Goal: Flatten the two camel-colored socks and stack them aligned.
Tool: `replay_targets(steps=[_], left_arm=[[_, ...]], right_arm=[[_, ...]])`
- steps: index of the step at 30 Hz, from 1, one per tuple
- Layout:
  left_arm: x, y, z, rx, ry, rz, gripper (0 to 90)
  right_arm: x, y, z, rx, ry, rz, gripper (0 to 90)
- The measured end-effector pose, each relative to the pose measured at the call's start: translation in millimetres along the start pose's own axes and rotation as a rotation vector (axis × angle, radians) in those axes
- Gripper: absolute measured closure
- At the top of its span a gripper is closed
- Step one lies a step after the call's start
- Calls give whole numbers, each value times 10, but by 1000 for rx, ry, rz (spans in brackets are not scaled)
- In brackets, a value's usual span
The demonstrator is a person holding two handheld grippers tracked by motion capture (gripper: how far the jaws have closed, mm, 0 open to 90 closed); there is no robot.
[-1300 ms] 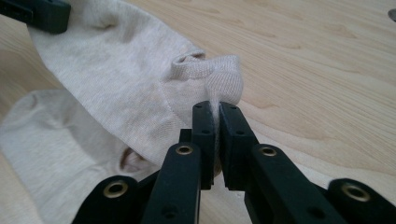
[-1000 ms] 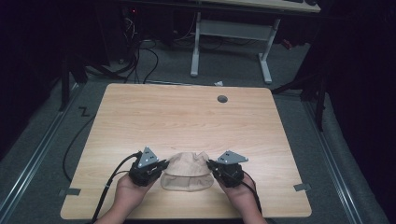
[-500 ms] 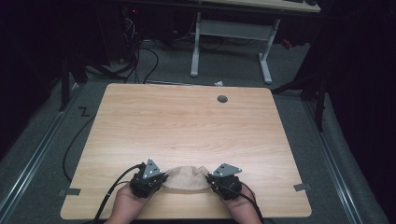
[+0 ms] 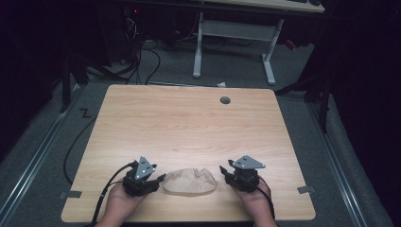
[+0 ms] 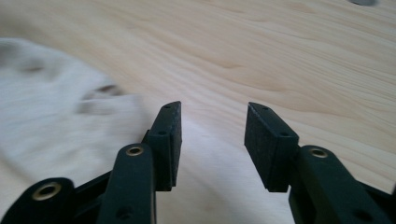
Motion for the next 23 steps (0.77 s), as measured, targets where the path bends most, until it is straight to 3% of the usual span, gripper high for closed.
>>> replay_targets(steps=[1,2,3,5,6,7,10,13,23], left_arm=[[-228,-24,-63,-5,-79,24,510],[-228,-24,-63,-5,-79,24,510],[-413,-49,-148,-15,-114,69,510],[-483,-50,-195,-25,-121,89,509],[-589,-32,-286,-50,-158,106,506],[-589,-32,-286,-50,-158,106,506],[-677,-2,-348,-61,-207,110,501],[-712,-9,-342,-41,-228,113,499],[-705,-42,-338,-36,-227,89,500]], right_arm=[[147,14,-49,-2,22,-40,551],[147,14,-49,-2,22,-40,551],[264,17,-84,-5,51,-69,547],[312,21,-104,-7,60,-82,544],[390,48,-157,-24,75,-103,539],[390,48,-157,-24,75,-103,539],[430,76,-206,-50,83,-113,536],[415,73,-190,-40,75,-115,532],[367,96,-163,-56,83,-99,531]])
Point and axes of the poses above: each handheld gripper's, and its own axes: y roughly forward along the jaws, z roughly out of its top, x roughly to its right, the point moved 3 cm from there along y, roughly forward along the jaws, and after that the axes turned 15 degrees about x, right-handed, at the moved point
